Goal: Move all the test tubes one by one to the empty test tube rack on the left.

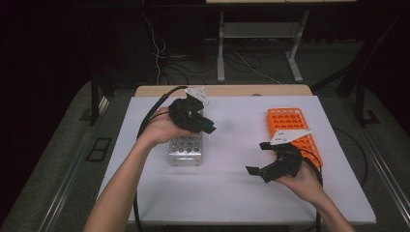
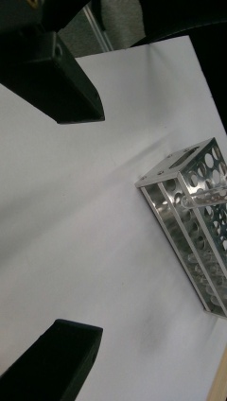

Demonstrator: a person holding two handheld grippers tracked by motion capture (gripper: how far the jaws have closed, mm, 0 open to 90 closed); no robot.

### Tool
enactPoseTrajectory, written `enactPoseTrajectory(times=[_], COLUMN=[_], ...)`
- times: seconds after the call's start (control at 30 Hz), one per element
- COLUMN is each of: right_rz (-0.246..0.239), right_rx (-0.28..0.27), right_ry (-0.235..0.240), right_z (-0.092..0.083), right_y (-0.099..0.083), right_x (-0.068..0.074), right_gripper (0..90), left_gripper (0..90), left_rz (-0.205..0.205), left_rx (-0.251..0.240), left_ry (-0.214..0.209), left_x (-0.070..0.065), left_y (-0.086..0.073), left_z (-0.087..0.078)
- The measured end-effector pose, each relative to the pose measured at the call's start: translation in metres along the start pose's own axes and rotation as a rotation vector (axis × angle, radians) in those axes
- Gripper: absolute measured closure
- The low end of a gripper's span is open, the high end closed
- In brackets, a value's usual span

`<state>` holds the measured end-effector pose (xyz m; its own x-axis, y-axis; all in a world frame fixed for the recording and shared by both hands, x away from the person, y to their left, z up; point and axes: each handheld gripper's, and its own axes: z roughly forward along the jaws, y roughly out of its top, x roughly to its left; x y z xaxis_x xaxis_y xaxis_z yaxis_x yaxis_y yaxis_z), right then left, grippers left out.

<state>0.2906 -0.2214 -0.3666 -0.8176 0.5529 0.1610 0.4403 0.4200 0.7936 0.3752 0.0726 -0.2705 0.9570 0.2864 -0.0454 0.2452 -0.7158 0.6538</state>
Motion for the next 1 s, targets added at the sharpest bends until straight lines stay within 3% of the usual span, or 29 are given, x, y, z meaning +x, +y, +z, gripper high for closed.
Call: enactPoseTrajectory(times=[0.67,1.0], right_rz=[0.085,0.126], right_rx=[-0.014,-0.016], right_ry=[-0.007,-0.029], right_z=[-0.018,-0.027], right_y=[-0.046,-0.062], right_x=[0.001,-0.002], right_gripper=[0.3,0.3], left_gripper=[74.3,74.3], left_rz=[-0.079,-0.103], left_rx=[0.002,0.031], left_ry=[0.089,0.113], left_x=[0.036,0.055], left_y=[-0.003,-0.001], left_z=[-0.015,-0.01])
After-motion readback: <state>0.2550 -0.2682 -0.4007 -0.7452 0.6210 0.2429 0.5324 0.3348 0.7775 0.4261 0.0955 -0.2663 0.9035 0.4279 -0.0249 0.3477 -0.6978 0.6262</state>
